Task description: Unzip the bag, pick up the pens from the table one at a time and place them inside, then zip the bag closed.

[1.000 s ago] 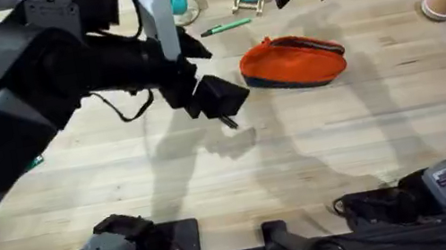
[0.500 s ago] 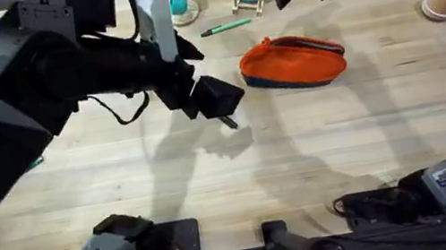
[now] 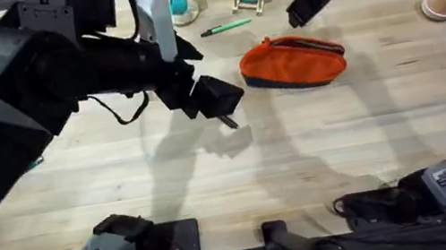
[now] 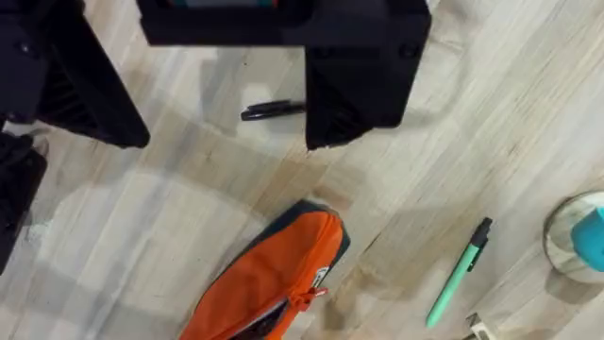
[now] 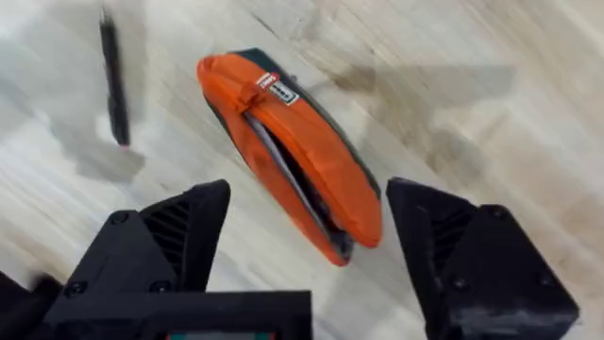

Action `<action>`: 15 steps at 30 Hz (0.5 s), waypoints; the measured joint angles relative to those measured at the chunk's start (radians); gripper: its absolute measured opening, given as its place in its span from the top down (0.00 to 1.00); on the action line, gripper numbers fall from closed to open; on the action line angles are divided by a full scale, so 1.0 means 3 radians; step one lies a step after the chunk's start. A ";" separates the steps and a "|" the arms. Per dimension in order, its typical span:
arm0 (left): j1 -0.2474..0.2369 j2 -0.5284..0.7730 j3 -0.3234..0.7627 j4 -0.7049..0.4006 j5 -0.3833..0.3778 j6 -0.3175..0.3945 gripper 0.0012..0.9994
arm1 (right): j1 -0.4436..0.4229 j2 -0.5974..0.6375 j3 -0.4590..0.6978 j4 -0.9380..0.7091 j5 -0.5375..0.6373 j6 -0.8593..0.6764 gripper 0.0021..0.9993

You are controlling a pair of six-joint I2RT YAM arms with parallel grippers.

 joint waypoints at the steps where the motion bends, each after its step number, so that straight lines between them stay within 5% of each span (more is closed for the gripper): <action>1: 0.0000 0.0000 0.0000 0.0000 0.0000 0.0000 0.00 | 0.0000 0.0000 0.0002 -0.0004 0.0006 -0.0096 0.00; 7: 0.0000 0.0000 0.0000 0.0000 0.0000 0.0000 0.00 | 0.0000 0.0000 0.0003 -0.0014 0.0022 -0.0726 0.01; 10: 0.0000 0.0000 0.0000 0.0000 -0.0001 0.0000 0.00 | 0.0000 0.0000 0.0005 -0.0014 0.0029 -0.0981 0.11; 15: 0.0000 0.0000 0.0000 0.0000 0.0000 0.0000 0.01 | 0.0000 0.0000 0.0006 -0.0012 0.0031 -0.1282 0.57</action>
